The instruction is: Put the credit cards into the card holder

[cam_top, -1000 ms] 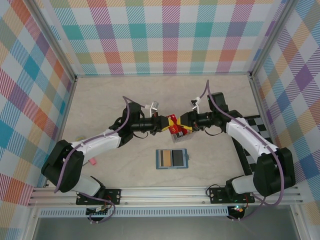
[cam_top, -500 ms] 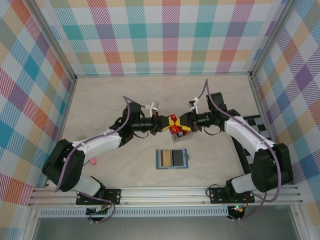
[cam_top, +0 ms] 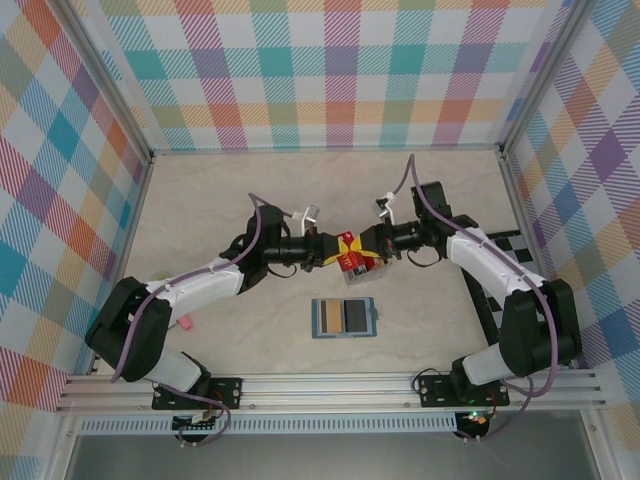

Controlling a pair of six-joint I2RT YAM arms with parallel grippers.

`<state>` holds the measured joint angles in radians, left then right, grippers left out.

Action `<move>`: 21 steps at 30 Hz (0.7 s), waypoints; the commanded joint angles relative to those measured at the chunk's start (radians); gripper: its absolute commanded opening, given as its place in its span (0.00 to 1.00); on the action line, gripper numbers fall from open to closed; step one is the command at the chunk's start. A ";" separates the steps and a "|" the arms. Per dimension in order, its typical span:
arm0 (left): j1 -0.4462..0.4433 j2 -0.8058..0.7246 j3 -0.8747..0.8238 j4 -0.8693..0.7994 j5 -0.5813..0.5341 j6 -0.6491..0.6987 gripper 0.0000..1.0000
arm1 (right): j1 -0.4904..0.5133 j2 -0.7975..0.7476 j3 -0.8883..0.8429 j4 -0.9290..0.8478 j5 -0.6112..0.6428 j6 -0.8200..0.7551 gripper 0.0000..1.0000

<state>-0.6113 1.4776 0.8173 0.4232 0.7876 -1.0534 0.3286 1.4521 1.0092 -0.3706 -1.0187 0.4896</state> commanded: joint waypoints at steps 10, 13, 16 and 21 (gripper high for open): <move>-0.010 -0.153 -0.042 -0.621 -0.372 0.196 0.64 | 0.214 -0.220 -0.101 -0.253 0.799 0.033 0.04; -0.033 -0.165 -0.069 -0.679 -0.437 0.202 0.66 | 0.339 -0.240 -0.137 -0.295 0.984 0.116 0.04; -0.061 -0.161 -0.085 -0.725 -0.488 0.201 0.68 | 0.423 -0.246 -0.180 -0.293 1.062 0.185 0.04; -0.111 -0.121 -0.095 -0.714 -0.501 0.196 0.69 | 0.489 -0.245 -0.251 -0.285 1.136 0.275 0.04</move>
<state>-0.6964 1.3376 0.7277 -0.2565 0.3283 -0.8730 0.8028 1.2171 0.7879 -0.6353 0.0040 0.6800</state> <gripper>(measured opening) 0.686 0.045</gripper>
